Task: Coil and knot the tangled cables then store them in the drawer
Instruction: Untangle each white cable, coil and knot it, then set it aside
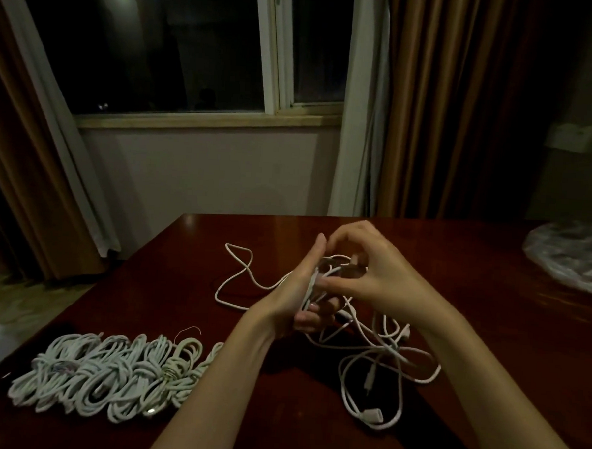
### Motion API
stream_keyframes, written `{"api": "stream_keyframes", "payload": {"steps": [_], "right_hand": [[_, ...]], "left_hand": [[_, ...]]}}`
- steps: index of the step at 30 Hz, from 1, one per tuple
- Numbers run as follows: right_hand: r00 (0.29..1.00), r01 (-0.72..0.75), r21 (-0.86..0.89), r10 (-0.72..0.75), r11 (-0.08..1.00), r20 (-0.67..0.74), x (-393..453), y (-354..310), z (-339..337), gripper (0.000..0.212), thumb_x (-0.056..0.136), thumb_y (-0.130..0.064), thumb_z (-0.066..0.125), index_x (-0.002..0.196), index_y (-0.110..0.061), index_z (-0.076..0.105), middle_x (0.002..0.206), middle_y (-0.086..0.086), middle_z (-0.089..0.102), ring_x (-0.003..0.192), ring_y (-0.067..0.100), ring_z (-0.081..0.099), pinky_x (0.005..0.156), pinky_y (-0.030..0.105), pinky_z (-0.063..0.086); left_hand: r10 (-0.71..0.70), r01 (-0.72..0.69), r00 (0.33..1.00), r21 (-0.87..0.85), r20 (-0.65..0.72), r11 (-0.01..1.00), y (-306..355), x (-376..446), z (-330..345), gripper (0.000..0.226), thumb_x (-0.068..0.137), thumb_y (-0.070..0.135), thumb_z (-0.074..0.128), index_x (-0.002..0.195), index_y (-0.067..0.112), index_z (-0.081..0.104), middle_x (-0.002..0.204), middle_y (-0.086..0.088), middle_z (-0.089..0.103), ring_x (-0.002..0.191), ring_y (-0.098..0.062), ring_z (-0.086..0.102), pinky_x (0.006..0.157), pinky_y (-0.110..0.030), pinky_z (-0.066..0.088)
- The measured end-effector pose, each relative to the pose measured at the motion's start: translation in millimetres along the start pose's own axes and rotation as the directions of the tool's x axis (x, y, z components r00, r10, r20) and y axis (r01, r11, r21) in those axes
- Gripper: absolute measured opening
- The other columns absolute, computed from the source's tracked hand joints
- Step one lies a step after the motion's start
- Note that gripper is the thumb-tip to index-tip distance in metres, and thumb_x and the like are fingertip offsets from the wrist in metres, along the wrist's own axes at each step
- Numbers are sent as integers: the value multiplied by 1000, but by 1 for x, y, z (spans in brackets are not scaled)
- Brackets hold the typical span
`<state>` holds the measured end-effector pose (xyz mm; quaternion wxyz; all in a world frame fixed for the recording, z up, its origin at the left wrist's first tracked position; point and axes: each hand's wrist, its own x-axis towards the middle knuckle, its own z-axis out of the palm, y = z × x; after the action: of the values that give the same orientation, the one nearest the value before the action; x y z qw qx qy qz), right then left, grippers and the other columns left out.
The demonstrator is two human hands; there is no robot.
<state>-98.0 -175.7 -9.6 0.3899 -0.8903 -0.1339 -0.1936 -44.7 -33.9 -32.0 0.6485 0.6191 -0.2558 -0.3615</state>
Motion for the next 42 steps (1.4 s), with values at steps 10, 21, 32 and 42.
{"api": "stream_keyframes", "payload": {"steps": [10,21,32,42], "right_hand": [[971,-175,249,126,953,202,-2,2,-7,12,82,-22,71,94,-21,71,83,-6,74,80,4,71,69,14,52],[981,-191,124,193,974,-1,-3,14,-10,26,78,-37,74,101,-27,68,92,-6,69,86,4,67,77,24,55],[995,-90,53,92,995,-39,-4,1,-32,3,83,-24,72,83,-22,74,75,-7,70,73,-3,65,63,10,48],[978,-206,146,198,968,64,0,-1,20,31,98,-26,53,84,-7,72,54,-7,55,47,1,43,50,19,34]], "left_hand": [[-26,25,1000,103,13,994,1,0,1,70,90,71,8,84,20,54,51,3,52,31,-2,32,29,-11,19],[107,95,857,359,-504,928,-8,16,-10,42,98,37,48,71,7,61,46,2,38,38,-11,35,44,-23,29],[541,-96,762,763,-357,639,-11,16,-20,59,97,32,52,43,15,38,37,9,31,38,-8,27,46,-24,23],[567,-394,590,407,-575,824,0,13,-12,56,100,23,48,46,9,49,36,8,38,33,-5,30,40,-16,28]]}}
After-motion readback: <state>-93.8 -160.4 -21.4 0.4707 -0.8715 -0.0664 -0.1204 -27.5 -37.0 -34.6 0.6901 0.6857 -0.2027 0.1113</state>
